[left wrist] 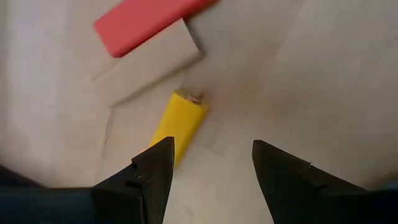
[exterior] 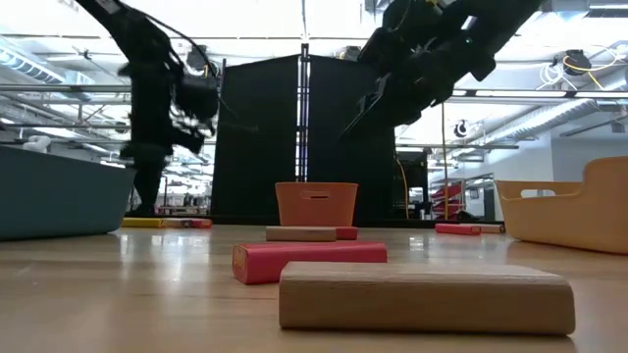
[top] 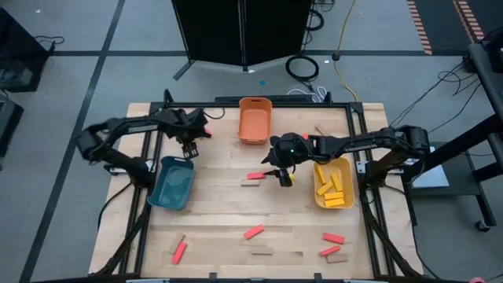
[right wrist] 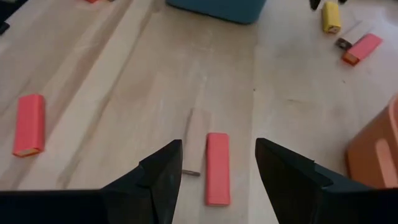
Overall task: Sort blocks
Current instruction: Put the yellow block into the yellow bin
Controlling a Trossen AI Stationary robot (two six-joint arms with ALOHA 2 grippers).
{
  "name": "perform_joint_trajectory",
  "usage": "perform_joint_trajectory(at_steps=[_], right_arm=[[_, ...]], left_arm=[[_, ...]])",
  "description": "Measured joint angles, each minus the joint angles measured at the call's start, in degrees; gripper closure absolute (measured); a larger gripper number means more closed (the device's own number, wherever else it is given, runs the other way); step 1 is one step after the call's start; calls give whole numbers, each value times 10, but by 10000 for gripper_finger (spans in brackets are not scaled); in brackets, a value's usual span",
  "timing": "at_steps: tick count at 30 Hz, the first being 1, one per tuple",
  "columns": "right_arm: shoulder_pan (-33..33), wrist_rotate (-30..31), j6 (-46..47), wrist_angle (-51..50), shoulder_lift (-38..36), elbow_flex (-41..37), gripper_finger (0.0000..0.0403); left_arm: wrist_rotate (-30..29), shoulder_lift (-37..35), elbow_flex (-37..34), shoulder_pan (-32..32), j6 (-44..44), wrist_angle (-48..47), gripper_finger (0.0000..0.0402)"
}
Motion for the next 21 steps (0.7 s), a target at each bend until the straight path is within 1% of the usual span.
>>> perform_joint_trajectory(at_steps=[5,7,10,17,21], right_arm=[[-12,0,-1,3,0,0,206],[-14,0,-1,3,0,0,206],[-15,0,-2,4,0,0,206],[-17,0,-3,4,0,0,206],[-17,0,-3,4,0,0,206]], left_arm=[[-38,61,1,0,34,31,187],[-52,74,0,0,37,39,187],[-56,86,1,0,49,55,187],[-65,81,0,0,48,50,187],[-66,79,13,0,36,9,187]])
